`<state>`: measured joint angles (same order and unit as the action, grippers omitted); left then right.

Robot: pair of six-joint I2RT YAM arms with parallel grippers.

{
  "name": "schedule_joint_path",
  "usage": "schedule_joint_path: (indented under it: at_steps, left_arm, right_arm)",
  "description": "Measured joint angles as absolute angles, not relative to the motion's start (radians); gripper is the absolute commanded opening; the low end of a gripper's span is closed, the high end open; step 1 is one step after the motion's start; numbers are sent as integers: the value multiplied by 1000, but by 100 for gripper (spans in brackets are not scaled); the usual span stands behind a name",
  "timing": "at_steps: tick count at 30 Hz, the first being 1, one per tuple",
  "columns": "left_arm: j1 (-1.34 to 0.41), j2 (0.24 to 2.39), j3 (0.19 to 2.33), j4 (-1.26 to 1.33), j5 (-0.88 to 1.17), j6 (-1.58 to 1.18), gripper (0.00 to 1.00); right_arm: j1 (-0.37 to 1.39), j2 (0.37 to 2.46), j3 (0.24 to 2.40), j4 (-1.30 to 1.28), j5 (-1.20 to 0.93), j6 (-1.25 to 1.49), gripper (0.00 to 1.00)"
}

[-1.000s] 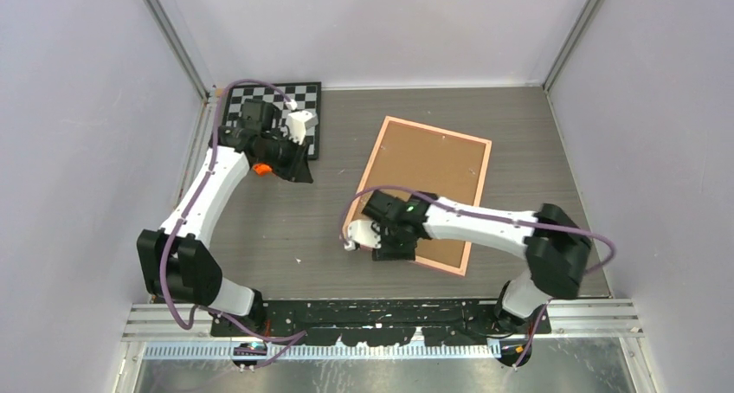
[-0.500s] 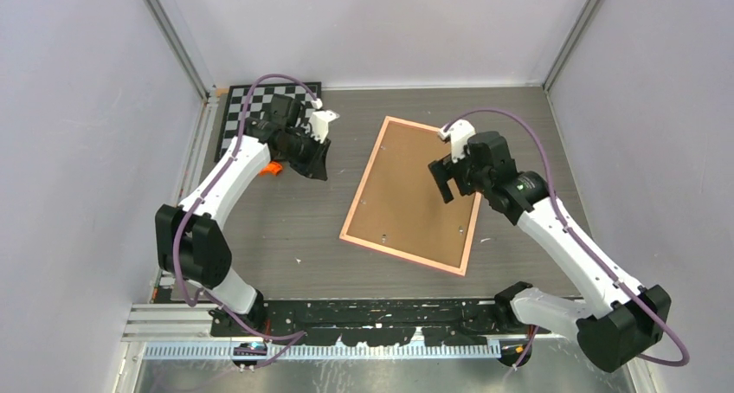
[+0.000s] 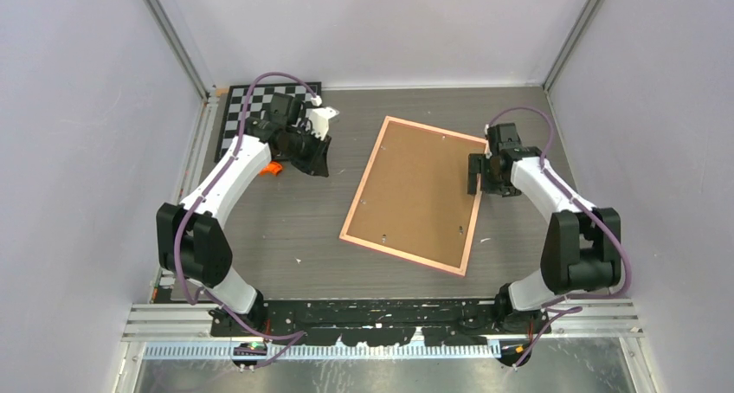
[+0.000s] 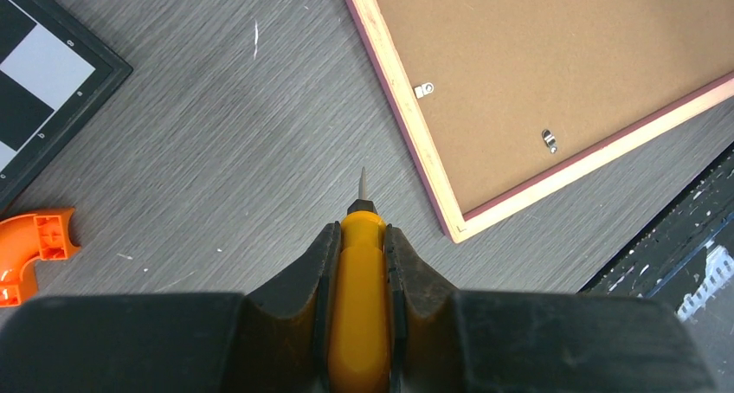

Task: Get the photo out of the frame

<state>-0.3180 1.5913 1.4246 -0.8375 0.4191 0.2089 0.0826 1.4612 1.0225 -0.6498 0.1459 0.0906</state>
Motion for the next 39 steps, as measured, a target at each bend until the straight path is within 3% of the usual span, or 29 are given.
schedule_joint_path:
  at_steps: [20,39]
  left_arm:
    - [-318,1591,1384,-820,420,218,0]
    - [-390,1591,1288,-831,390,340,0]
  right_arm:
    - [89,1739,1095,-622,-28,142,41]
    - [290,1879,1259,-546,-25,53,34]
